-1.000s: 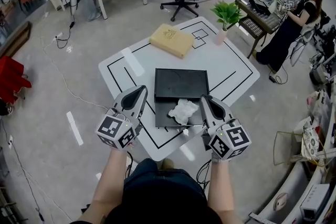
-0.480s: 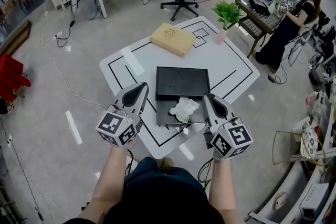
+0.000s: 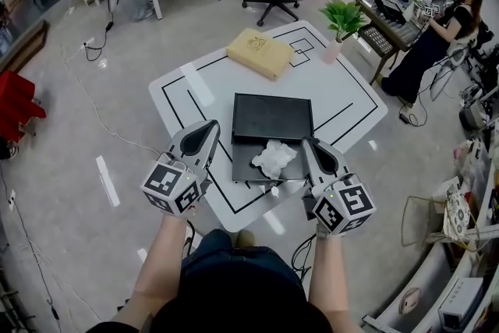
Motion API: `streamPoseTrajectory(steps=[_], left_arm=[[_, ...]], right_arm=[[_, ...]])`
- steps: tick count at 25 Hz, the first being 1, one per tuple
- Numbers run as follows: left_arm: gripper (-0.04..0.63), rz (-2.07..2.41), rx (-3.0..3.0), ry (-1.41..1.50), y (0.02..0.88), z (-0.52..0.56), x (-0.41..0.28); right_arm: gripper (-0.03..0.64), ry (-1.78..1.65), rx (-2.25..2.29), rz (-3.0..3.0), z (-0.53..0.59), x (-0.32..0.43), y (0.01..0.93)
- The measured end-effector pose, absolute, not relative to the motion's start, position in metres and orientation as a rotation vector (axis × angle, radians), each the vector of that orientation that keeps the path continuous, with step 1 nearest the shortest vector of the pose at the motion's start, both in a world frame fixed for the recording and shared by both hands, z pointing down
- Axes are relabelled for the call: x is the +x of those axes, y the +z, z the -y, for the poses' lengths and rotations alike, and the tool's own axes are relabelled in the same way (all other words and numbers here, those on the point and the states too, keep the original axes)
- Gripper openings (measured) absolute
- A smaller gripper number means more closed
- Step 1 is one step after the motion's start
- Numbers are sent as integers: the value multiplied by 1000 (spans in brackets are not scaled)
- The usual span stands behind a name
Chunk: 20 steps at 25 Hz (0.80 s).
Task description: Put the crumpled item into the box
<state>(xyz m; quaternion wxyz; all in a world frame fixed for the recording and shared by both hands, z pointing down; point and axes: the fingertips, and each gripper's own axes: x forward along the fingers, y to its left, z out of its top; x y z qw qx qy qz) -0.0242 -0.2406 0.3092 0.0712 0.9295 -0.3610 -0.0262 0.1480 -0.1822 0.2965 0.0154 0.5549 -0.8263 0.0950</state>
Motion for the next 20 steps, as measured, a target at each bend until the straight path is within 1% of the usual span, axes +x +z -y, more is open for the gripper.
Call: streamPoseTrajectory(steps=[20], left_arm=[[2, 1156, 2763, -59, 314, 240, -38]], right_arm=[[5, 353, 1665, 2619, 188, 140, 306]])
